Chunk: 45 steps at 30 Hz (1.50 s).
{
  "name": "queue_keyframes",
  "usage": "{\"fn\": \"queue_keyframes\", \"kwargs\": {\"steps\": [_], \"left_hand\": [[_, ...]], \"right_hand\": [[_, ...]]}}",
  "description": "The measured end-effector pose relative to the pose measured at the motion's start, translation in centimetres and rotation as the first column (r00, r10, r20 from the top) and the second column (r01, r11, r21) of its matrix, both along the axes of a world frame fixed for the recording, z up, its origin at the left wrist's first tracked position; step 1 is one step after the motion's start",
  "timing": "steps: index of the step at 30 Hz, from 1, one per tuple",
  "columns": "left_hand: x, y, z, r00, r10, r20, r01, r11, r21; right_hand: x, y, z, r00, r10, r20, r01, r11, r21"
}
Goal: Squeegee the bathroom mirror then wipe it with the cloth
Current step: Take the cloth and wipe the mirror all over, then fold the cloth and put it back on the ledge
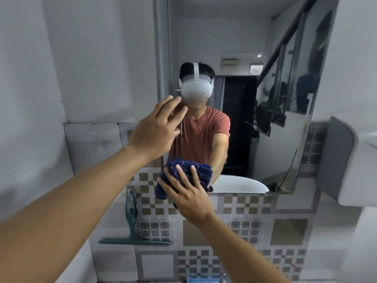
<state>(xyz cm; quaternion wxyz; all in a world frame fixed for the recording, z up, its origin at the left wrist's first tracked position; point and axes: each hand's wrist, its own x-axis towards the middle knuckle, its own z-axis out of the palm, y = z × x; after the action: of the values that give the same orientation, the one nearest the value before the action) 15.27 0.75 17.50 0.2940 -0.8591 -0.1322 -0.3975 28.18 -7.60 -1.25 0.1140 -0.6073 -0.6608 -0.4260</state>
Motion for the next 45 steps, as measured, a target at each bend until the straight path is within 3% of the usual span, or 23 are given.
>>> {"fn": "queue_keyframes", "kwargs": {"steps": [5, 8, 10, 14, 16, 18, 20, 23, 27, 29, 37, 40, 42, 45], "left_hand": [[0.0, -0.1, -0.1, 0.999, -0.030, 0.013, 0.030, 1.000, 0.004], [-0.1, -0.2, -0.2, 0.999, -0.041, 0.032, 0.040, 0.999, 0.011], [0.0, -0.2, -0.4, 0.998, -0.039, 0.045, 0.039, 0.999, 0.001], [-1.0, -1.1, -1.3, 0.998, -0.052, 0.047, 0.053, 0.998, -0.021], [-2.1, -1.6, -2.3, 0.996, -0.074, 0.058, 0.079, 0.994, -0.073], [-3.2, -2.2, -3.7, 0.985, -0.132, 0.108, 0.157, 0.948, -0.276], [-4.3, -3.1, -5.3, 0.974, -0.177, 0.142, 0.227, 0.781, -0.582], [-5.6, -4.2, -7.1, 0.980, -0.198, 0.032, 0.121, 0.457, -0.881], [-8.4, -4.3, -7.1, 0.935, -0.335, 0.116, 0.138, 0.041, -0.990], [-9.8, -4.5, -6.8, 0.901, -0.411, 0.138, 0.137, -0.033, -0.990], [-13.0, -5.3, -5.4, 0.960, -0.171, 0.221, 0.254, 0.210, -0.944], [-13.8, -5.0, -4.3, 0.966, -0.112, 0.235, 0.258, 0.296, -0.920], [-14.3, -4.6, -3.9, 0.964, -0.093, 0.249, 0.266, 0.329, -0.906], [-15.1, -3.6, -3.6, 0.958, -0.077, 0.278, 0.287, 0.347, -0.893]], "right_hand": [[-0.1, -0.8, -1.0, 0.989, 0.116, 0.091, -0.090, 0.965, -0.246], [-0.6, -1.7, -1.0, 0.986, 0.161, -0.037, -0.163, 0.914, -0.373], [-1.5, -2.9, -0.4, 0.947, 0.161, -0.277, -0.267, 0.874, -0.405], [-3.5, -5.9, 1.7, 0.630, 0.071, -0.774, -0.373, 0.902, -0.220], [-3.8, -6.7, 2.8, 0.489, 0.073, -0.869, -0.343, 0.932, -0.114], [-3.7, -7.4, 3.5, 0.368, 0.094, -0.925, -0.342, 0.939, -0.041], [-3.9, -8.2, 4.5, 0.200, 0.124, -0.972, -0.383, 0.923, 0.039], [-4.3, -9.2, 6.1, -0.060, 0.190, -0.980, -0.450, 0.871, 0.196], [-4.8, -9.9, 7.2, -0.382, 0.153, -0.911, -0.509, 0.788, 0.346], [-5.2, -10.1, 7.5, -0.476, 0.112, -0.872, -0.510, 0.773, 0.378], [-7.1, -9.7, 9.9, -0.523, 0.029, -0.852, -0.521, 0.780, 0.347], [-7.9, -9.4, 10.8, -0.528, 0.005, -0.849, -0.580, 0.729, 0.365], [-8.6, -9.0, 11.1, -0.422, 0.060, -0.905, -0.606, 0.723, 0.331], [-9.5, -7.4, 11.3, -0.135, 0.253, -0.958, -0.546, 0.788, 0.285]]}}
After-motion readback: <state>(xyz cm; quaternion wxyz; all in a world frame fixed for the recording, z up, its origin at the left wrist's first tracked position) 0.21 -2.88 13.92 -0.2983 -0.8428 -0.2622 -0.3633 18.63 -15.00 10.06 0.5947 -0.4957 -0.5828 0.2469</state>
